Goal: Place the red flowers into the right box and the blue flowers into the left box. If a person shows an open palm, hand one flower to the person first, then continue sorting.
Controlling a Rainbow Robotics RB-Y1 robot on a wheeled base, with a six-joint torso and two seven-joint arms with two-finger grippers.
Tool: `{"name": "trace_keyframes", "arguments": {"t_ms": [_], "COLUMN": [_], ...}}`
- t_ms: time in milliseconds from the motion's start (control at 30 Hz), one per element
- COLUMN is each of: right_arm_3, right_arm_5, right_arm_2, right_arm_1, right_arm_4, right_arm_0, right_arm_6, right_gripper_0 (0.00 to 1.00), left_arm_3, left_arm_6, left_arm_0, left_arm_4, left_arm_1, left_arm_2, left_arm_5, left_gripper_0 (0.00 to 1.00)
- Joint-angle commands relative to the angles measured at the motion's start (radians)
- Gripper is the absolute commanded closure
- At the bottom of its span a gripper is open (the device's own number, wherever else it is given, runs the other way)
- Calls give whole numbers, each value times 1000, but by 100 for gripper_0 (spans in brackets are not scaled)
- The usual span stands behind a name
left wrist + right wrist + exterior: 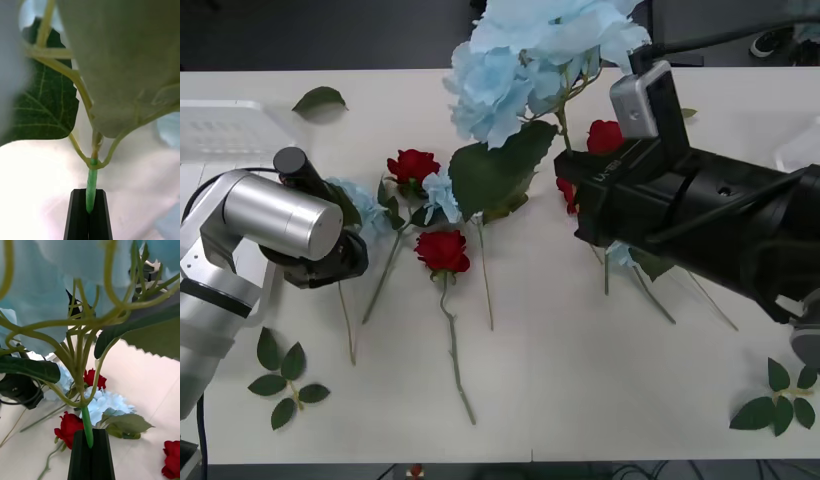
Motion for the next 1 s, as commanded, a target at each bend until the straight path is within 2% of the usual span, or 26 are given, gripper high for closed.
{"name": "trace_keyframes", "arguments": {"t_ms": [33, 267, 467, 667, 733, 767, 867, 1000], "right_arm_3": [-27, -27, -27, -27, -27, -27, -24, 3], "right_arm_5": [-19, -19, 26, 24, 21, -4, -47, -111], "right_arm_2": [23, 23, 8, 7, 8, 8, 14, 57], "right_arm_1": [11, 12, 17, 9, 8, 2, 6, 17], "right_arm_4": [53, 11, -68, -161, -174, -204, -213, -174], "right_arm_0": [-12, -12, -10, -12, -13, -13, -17, -24], "right_arm_6": [-73, -75, -64, -48, -45, -38, -38, -41], "right_gripper_0": [100, 100, 100, 100, 100, 100, 100, 100], "left_arm_3": [-60, -162, -165, -90, -76, -37, 40, 140], "left_arm_6": [-23, -44, -133, -145, -145, -145, -144, -150], "left_arm_0": [-77, -178, -238, -239, -239, -238, -239, -239], "left_arm_4": [1, 3, 40, 149, 162, 195, 221, 199], "left_arm_1": [-9, 49, 181, 381, 402, 465, 540, 569], "left_arm_2": [69, 98, 95, 78, 72, 43, -2, -32], "left_arm_5": [61, 253, 308, 259, 248, 209, 124, 23], "left_gripper_0": [100, 100, 100, 100, 100, 100, 100, 100]}}
